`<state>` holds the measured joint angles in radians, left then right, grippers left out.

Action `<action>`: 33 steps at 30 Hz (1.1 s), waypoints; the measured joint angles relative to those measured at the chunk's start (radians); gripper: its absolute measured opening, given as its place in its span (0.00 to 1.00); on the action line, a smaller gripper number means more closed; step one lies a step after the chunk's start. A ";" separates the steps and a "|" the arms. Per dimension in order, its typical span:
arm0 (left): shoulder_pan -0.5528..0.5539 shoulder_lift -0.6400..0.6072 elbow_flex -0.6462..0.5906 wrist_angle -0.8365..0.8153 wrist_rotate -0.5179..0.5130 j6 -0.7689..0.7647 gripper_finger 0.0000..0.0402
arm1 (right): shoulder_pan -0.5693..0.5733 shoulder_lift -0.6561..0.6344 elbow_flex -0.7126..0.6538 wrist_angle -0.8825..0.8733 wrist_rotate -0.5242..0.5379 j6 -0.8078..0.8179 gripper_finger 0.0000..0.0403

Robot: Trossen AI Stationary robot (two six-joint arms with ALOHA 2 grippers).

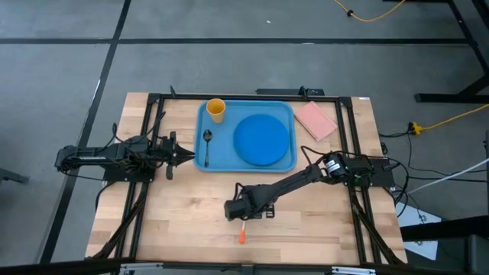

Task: Pick and place plate/cup/fork/spoon on tray
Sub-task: Put the orange fork on the blue tray to the right of the blue plate

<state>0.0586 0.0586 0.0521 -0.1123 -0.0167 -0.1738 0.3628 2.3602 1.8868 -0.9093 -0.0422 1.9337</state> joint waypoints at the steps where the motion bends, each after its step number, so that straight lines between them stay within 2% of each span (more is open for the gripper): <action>1: 0.000 0.000 0.000 0.000 0.000 0.000 0.14 | -0.003 0.005 0.001 -0.007 -0.010 0.002 0.32; 5: 0.000 0.000 0.000 0.000 0.000 0.000 0.14 | -0.018 0.027 0.002 -0.020 -0.050 -0.017 0.32; 12: 0.000 0.000 0.000 0.000 0.000 0.000 0.14 | -0.047 0.029 0.002 -0.100 -0.049 -0.076 0.32; 23: 0.000 0.000 0.000 0.000 0.000 0.000 0.14 | -0.065 0.028 0.001 -0.174 -0.005 -0.095 0.31; 27: 0.000 0.000 0.000 0.000 0.000 0.000 0.14 | -0.066 0.028 0.001 -0.171 -0.001 -0.082 0.24; 33: 0.000 0.000 0.000 0.000 0.000 0.000 0.14 | -0.067 0.028 -0.002 -0.165 0.003 -0.058 0.07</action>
<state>0.0582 0.0587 0.0521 -0.1123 -0.0170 -0.1738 0.2962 2.3878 1.8851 -1.0742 -0.0391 1.8757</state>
